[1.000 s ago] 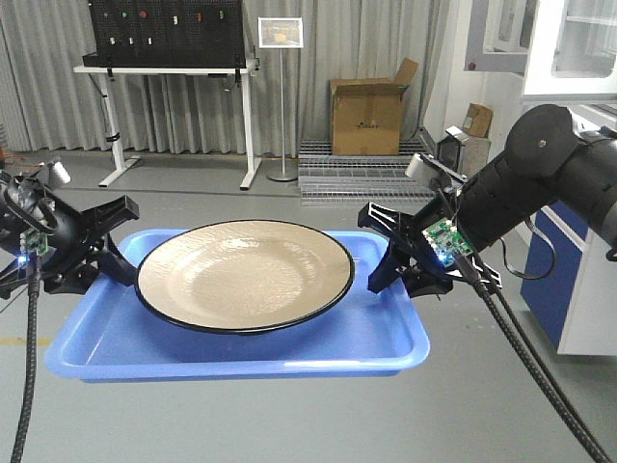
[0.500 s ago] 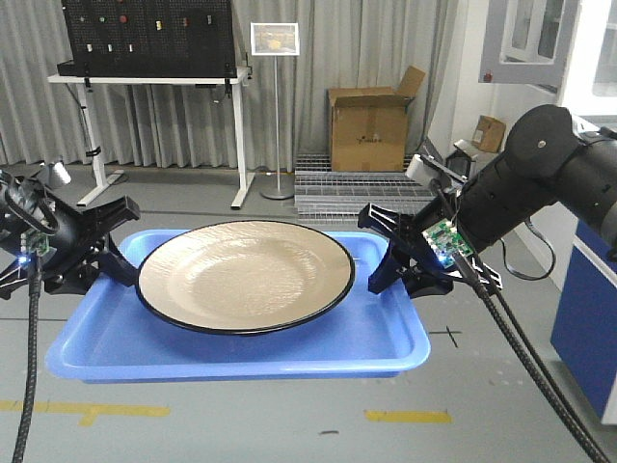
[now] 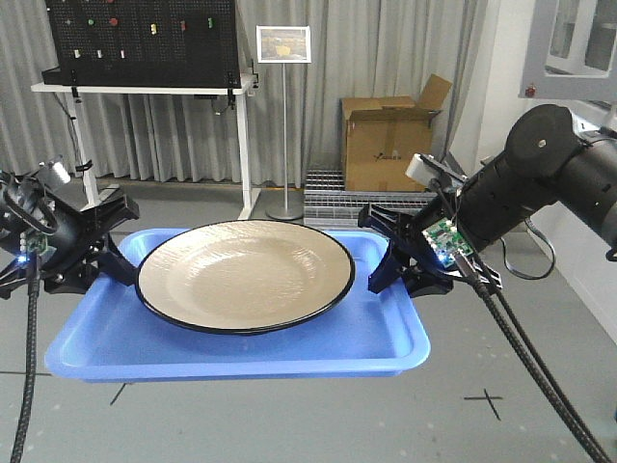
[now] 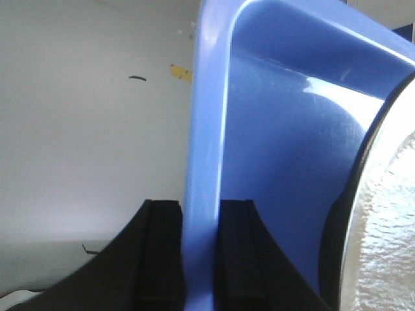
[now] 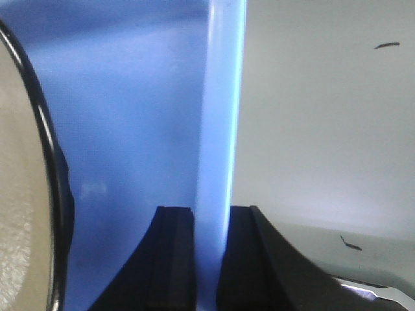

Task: Place disk in tray to left cabinet
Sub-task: 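Hold the tray level while the base drives across the room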

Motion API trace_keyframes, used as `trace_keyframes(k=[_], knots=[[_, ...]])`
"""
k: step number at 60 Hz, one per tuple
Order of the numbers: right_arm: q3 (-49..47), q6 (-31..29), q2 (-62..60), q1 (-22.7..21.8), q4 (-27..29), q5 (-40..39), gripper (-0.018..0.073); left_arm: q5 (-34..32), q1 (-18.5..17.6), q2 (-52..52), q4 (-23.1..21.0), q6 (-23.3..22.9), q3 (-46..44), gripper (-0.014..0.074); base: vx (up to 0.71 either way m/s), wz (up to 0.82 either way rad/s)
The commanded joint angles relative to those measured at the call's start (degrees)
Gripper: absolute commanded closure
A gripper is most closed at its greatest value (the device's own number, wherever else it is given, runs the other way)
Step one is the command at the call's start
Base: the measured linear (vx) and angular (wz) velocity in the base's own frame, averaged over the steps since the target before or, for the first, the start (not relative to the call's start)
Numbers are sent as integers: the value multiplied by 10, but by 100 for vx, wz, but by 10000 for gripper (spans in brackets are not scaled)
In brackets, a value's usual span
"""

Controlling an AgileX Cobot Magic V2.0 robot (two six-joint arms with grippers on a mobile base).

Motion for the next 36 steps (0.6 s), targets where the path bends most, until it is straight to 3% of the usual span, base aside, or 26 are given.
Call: trace_keyframes(k=[1, 36], knots=[[-20, -8, -39, 15, 88, -30, 565, -2, -18, -38, -101, -11, -22, 597, 65, 3], [-19, -8, -39, 15, 88, -26, 565, -3, -18, -38, -101, -11, -22, 597, 64, 3]])
